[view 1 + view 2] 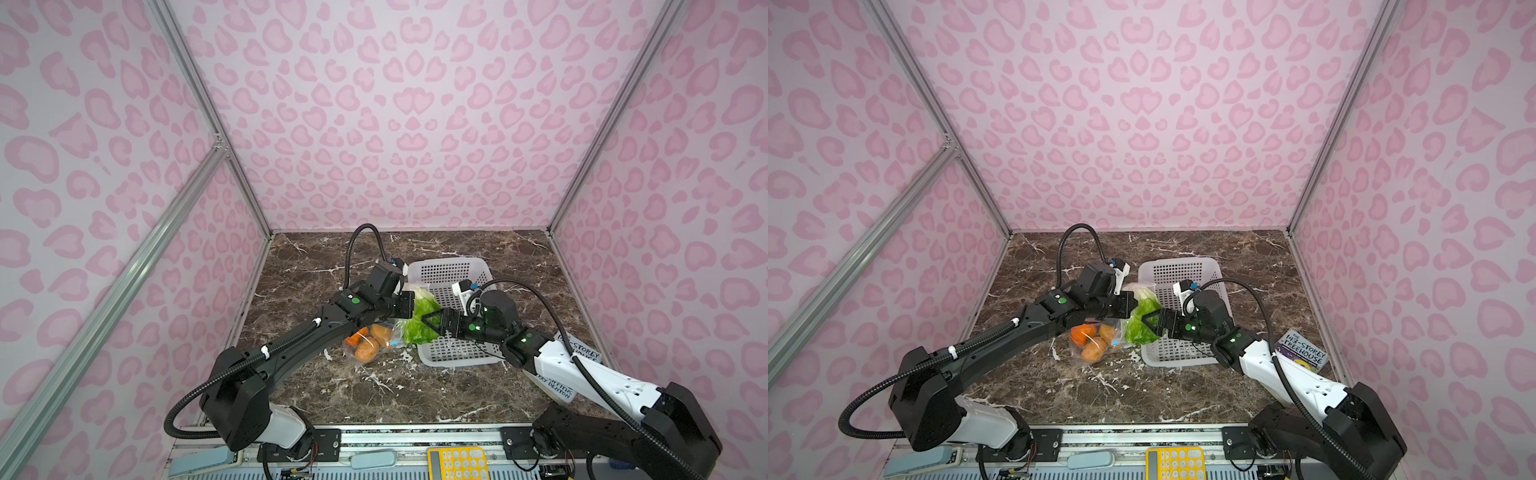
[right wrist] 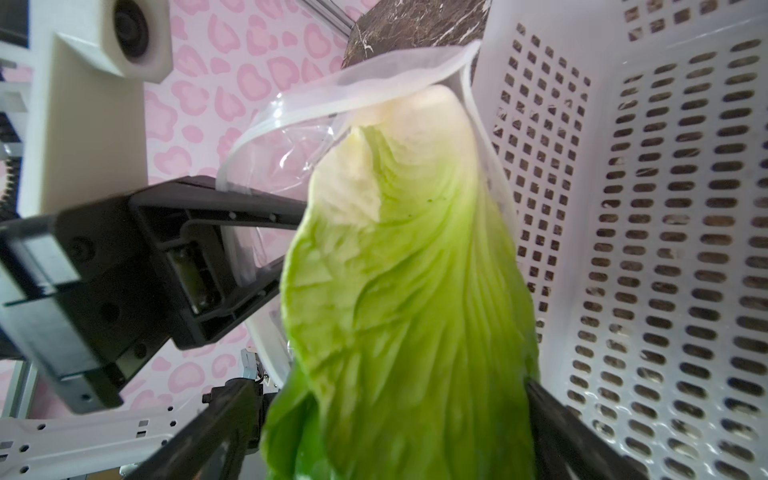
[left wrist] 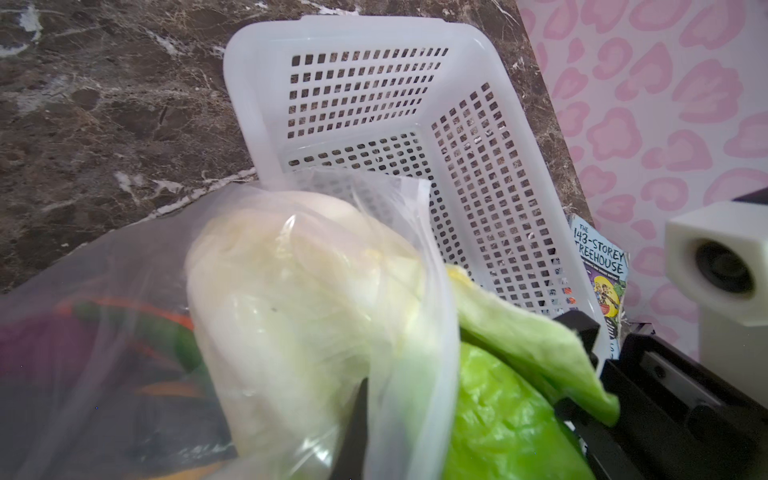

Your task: Place the food in the zip-top bag and seal the zipper

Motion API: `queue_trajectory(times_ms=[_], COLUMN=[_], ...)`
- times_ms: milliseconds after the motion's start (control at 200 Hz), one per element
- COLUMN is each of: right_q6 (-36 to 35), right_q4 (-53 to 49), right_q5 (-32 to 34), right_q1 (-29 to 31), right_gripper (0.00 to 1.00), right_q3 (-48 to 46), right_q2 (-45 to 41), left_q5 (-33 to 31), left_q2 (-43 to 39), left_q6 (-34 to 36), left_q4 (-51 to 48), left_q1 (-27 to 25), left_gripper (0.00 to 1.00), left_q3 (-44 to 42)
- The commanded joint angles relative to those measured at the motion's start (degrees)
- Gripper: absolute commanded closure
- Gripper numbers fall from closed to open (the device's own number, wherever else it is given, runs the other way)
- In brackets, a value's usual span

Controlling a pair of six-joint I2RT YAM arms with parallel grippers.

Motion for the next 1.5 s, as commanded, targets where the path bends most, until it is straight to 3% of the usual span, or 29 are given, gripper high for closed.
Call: queue_trajectory(times_ms=[0,265,350,480,605,745,940,1165,1315,1495], right_q6=[-0.5,-3.6,-3.9,-5.1,-6.2,-6.7,-8.0,-18.8,-26.8,-30.3], right_q4=[4.8,-1.0,-1.8,-3.5,-3.4,-1.8,-1.6,-12.2,-25.7,-37.5], right_q5=[1.0,3.4,4.6,6.1,6.2,6.2,6.9,3.7,1.2,-2.7], right_q1=[1.1,1.2,1.2,1.2,1.4,1.9,2.2,2.0,2.0,2.5], right_gripper=[0.06,0.47,0.54,0.55,0.27,0.21,0.49,0.68,0.69,0.71], right_q3=[1.8,4.7,4.7,5.8,7.3,8.4,9.7,16.7,24.7,32.1], right_q2=[1.8,2.9,2.9,3.3,5.2,7.9,9.1,6.3,6.0,7.2], left_q5=[0.5,0.5,0.6,1.6,2.6,3.9,6.2,6.5,6.4,3.9], left_q2=[0.1,-1.5,-1.9,-3.1,-3.6,-2.7,-2.6,-5.2,-7.3,-9.0], left_q6=[-0.5,-0.4,-0.4,-0.5,-0.6,-1.2,0.0,4.9,7.3,11.2], left_q4=[-1.4,-2.5,-2.7,-3.2,-3.0,-2.3,-3.2,-7.5,-8.6,-9.2], left_q1=[-0.1,-0.1,-0.1,-0.1,-0.1,-0.1,0.0,0.1,0.8,1.1], left_gripper=[0.97,0.97,0.97,0.97,0.97,0.97,0.97,0.97,0.97,0.97], left_q3=[0.3,1.1,1.5,2.0,2.2,1.7,2.9,6.7,7.6,7.6])
